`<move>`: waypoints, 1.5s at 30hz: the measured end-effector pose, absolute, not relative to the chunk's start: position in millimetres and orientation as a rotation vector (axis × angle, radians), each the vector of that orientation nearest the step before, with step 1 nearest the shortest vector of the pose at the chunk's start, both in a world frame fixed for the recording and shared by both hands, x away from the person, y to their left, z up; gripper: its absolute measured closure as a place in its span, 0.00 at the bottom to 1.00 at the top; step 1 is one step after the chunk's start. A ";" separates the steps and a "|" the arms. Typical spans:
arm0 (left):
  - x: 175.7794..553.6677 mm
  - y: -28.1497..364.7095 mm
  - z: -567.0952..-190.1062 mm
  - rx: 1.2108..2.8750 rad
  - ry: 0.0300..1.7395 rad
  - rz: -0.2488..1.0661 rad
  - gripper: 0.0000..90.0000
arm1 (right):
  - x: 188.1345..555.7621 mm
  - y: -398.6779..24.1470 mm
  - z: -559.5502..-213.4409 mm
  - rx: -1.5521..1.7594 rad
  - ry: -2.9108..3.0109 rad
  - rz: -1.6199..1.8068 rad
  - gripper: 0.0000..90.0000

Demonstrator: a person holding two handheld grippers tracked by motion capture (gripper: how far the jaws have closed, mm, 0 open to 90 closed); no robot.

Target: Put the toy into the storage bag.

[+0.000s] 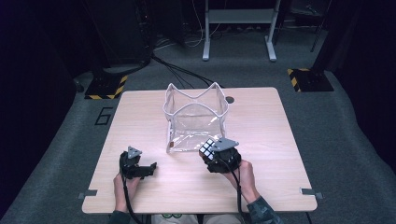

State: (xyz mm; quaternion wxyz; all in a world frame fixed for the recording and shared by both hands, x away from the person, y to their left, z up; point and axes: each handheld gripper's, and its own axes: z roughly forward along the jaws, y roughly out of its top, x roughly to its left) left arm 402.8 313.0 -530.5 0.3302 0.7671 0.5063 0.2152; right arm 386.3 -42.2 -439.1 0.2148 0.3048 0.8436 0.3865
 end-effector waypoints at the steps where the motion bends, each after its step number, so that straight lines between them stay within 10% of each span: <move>1: 402.9 313.0 -530.4 2.006 1.324 0.563 0.06 | 386.7 -42.4 -438.4 0.840 2.339 1.072 0.37; 45: 403.1 312.3 -531.1 1.991 1.327 0.567 0.06 | 405.6 -43.5 -393.1 0.790 2.300 1.090 0.37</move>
